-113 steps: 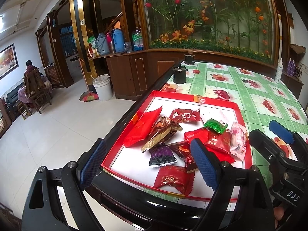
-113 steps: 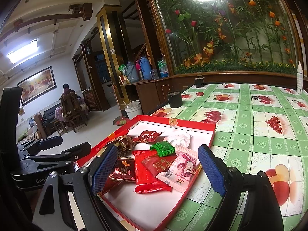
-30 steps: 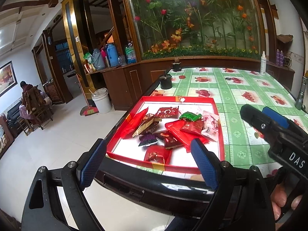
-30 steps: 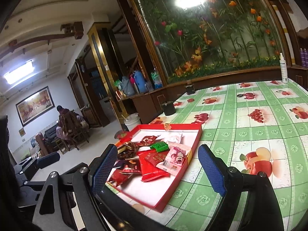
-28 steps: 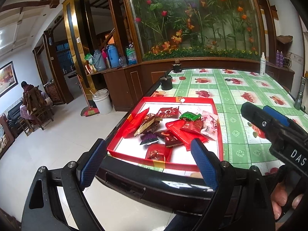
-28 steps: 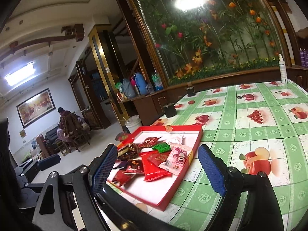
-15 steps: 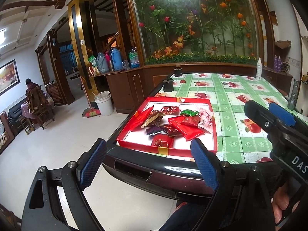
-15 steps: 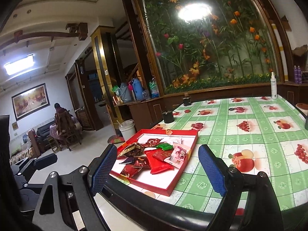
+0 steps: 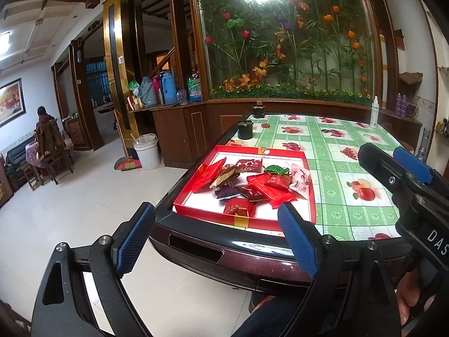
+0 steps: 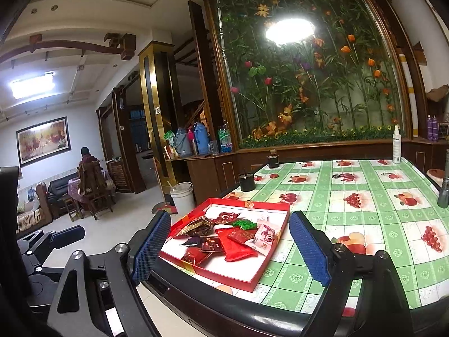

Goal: Organize snacks

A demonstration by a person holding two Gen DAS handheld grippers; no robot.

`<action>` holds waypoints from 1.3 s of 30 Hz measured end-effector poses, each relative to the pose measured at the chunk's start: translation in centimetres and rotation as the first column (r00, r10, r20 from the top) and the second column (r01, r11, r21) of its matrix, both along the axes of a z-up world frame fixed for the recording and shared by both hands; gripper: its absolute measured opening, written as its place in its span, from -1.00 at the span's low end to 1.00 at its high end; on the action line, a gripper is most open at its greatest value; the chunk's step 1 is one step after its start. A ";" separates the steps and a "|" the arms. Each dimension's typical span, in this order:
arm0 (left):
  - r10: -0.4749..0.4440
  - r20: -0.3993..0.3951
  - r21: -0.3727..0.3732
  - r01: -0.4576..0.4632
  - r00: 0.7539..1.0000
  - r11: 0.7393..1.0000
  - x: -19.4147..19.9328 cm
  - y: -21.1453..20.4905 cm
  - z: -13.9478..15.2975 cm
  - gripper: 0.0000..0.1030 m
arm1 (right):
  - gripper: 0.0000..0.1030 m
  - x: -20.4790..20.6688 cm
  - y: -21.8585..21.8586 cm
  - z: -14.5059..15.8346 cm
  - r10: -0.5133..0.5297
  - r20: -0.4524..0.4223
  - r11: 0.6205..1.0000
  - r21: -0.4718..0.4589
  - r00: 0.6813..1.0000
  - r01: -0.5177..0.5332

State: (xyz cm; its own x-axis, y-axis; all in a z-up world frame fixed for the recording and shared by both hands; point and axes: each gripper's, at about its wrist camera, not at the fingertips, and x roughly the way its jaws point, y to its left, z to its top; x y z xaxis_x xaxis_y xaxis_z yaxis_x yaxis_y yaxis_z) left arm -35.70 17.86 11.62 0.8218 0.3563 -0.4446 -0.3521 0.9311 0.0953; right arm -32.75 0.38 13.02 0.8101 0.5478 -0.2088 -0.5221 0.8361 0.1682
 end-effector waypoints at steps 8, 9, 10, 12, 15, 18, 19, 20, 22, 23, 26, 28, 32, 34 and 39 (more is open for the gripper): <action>0.050 0.043 -0.017 -0.050 0.998 0.999 -1.7 1.8 0.6 0.74 | 0.71 -0.6 1.7 0.5 0.014 0.016 1.000 -0.019 1.000 -0.014; 0.053 0.047 -0.016 -0.052 0.997 0.999 -1.9 1.8 0.6 0.74 | 0.71 -0.8 1.8 0.6 0.012 0.019 1.000 -0.024 1.000 -0.012; 0.054 0.050 -0.017 -0.053 0.997 0.998 -2.1 1.9 0.7 0.74 | 0.71 -0.9 1.9 0.6 0.010 0.020 1.000 -0.028 1.000 -0.010; 0.046 0.051 -0.018 -0.045 0.998 0.999 -2.8 2.0 0.6 0.74 | 0.71 -1.5 2.1 0.8 -0.003 0.022 0.999 -0.036 1.000 0.004; 0.046 0.047 -0.027 -0.045 0.998 0.999 -3.4 2.4 0.7 0.74 | 0.71 -2.2 2.1 1.0 -0.027 0.014 0.999 -0.044 1.000 0.027; 0.056 0.052 -0.037 -0.054 0.997 0.998 -3.9 2.7 0.8 0.74 | 0.71 -3.1 1.9 1.1 -0.041 0.010 0.998 -0.043 0.999 0.041; 0.056 0.054 -0.040 -0.054 0.997 0.998 -4.0 2.8 0.9 0.74 | 0.71 -3.4 1.8 1.1 -0.037 0.012 0.998 -0.043 0.999 0.038; 0.055 0.056 -0.044 -0.052 0.997 0.998 -4.0 2.8 0.9 0.74 | 0.71 -3.6 1.8 1.1 -0.035 0.018 0.998 -0.046 0.999 0.035; 0.055 0.056 -0.044 -0.052 0.997 0.998 -3.8 2.6 1.0 0.74 | 0.71 -4.2 1.8 1.2 -0.036 0.047 0.998 -0.059 0.998 0.039; 0.052 0.056 -0.042 -0.050 0.997 0.998 -3.8 2.6 0.9 0.74 | 0.71 -4.5 1.8 1.3 -0.035 0.068 0.997 -0.068 0.997 0.039; 0.043 0.057 -0.033 -0.041 0.997 0.999 -3.5 2.2 0.9 0.74 | 0.71 -5.1 1.9 1.4 -0.031 0.116 0.996 -0.081 0.993 0.040; 0.038 0.056 -0.027 -0.036 0.998 0.999 -3.5 2.2 1.0 0.74 | 0.71 -5.2 1.9 1.5 -0.033 0.134 0.996 -0.078 0.990 0.044; 0.035 0.057 -0.022 -0.034 0.998 0.999 -3.6 2.1 1.0 0.74 | 0.71 -5.3 2.0 1.5 -0.048 0.135 0.996 -0.065 0.990 0.057; 0.038 0.059 -0.025 -0.037 0.998 0.999 -3.6 2.1 1.0 0.74 | 0.71 -5.2 2.1 1.4 -0.041 0.120 0.997 -0.064 0.992 0.049; 0.035 0.059 -0.023 -0.033 0.998 0.999 -3.7 2.0 1.0 0.74 | 0.71 -5.6 2.2 1.4 -0.038 0.137 0.996 -0.075 0.990 0.049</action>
State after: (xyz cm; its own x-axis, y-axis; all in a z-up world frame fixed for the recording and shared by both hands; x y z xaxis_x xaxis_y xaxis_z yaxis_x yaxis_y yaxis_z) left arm -39.38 19.82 12.61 0.8345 0.3753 -0.4034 -0.3881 0.9201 0.0531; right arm -38.31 2.56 14.40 0.8566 0.4977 -0.1360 -0.4984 0.8664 0.0318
